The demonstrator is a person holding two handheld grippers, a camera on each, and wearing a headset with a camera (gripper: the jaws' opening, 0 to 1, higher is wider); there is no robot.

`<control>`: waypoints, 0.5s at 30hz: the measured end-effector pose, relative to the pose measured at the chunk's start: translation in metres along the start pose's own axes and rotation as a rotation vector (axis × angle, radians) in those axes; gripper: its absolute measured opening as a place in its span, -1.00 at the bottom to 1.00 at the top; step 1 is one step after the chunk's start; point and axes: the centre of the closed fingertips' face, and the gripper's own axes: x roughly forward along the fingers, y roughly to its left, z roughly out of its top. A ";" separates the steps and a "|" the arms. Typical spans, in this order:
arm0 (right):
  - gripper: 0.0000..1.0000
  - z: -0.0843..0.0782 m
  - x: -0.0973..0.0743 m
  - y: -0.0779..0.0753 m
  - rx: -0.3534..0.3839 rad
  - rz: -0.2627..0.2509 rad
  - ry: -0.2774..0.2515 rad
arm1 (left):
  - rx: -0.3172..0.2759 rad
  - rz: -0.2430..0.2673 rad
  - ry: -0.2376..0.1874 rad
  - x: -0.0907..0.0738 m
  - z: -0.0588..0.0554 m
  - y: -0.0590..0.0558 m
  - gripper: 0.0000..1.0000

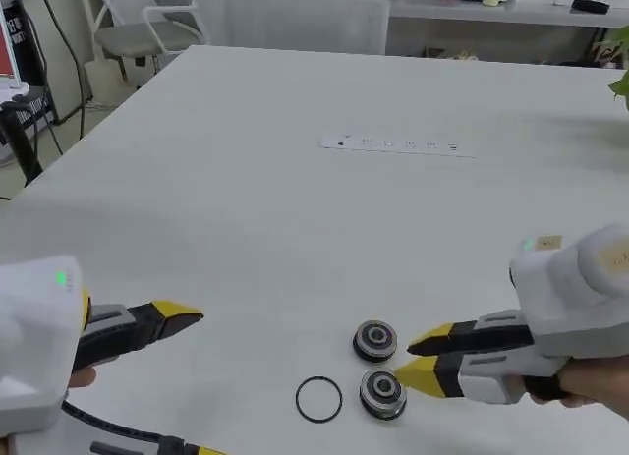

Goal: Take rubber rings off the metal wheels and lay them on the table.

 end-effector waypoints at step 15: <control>-0.58 -0.024 0.007 0.008 -0.095 0.028 0.123 | 0.191 -0.127 0.014 0.004 0.040 -0.022 0.90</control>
